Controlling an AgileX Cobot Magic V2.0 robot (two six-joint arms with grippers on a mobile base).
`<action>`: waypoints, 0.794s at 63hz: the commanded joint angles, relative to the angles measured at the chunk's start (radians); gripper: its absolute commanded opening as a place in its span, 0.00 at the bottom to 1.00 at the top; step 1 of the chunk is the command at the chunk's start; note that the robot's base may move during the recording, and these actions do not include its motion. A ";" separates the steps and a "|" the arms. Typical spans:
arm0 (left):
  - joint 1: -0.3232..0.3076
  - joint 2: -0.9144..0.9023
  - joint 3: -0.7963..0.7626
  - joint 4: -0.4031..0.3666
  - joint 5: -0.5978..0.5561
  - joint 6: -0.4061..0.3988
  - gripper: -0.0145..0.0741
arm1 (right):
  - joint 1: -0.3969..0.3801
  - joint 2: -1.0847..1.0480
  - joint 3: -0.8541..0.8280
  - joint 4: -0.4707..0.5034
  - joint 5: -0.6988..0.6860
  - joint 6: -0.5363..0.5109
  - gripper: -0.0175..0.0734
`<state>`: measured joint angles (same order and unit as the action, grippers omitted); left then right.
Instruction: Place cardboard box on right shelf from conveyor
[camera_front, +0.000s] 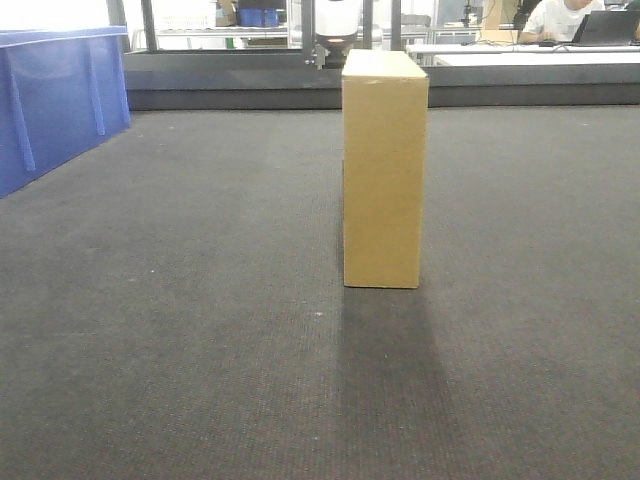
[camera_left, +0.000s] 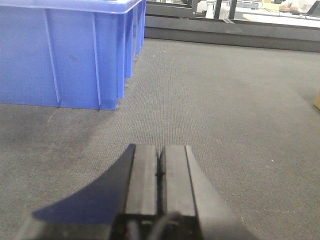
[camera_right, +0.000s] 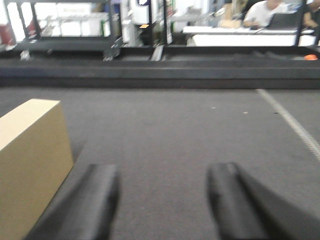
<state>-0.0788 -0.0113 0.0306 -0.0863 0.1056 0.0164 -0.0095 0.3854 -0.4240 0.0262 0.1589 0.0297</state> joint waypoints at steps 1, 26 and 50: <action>0.000 -0.011 -0.003 -0.005 -0.092 -0.005 0.03 | 0.046 0.109 -0.103 -0.044 -0.088 -0.002 0.89; 0.000 -0.011 -0.003 -0.005 -0.092 -0.005 0.03 | 0.362 0.647 -0.653 -0.149 0.182 0.162 0.89; 0.000 -0.011 -0.003 -0.005 -0.092 -0.005 0.03 | 0.556 1.127 -1.241 -0.341 0.780 0.620 0.89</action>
<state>-0.0788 -0.0113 0.0306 -0.0863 0.1056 0.0164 0.5266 1.4781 -1.5318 -0.2564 0.8701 0.5785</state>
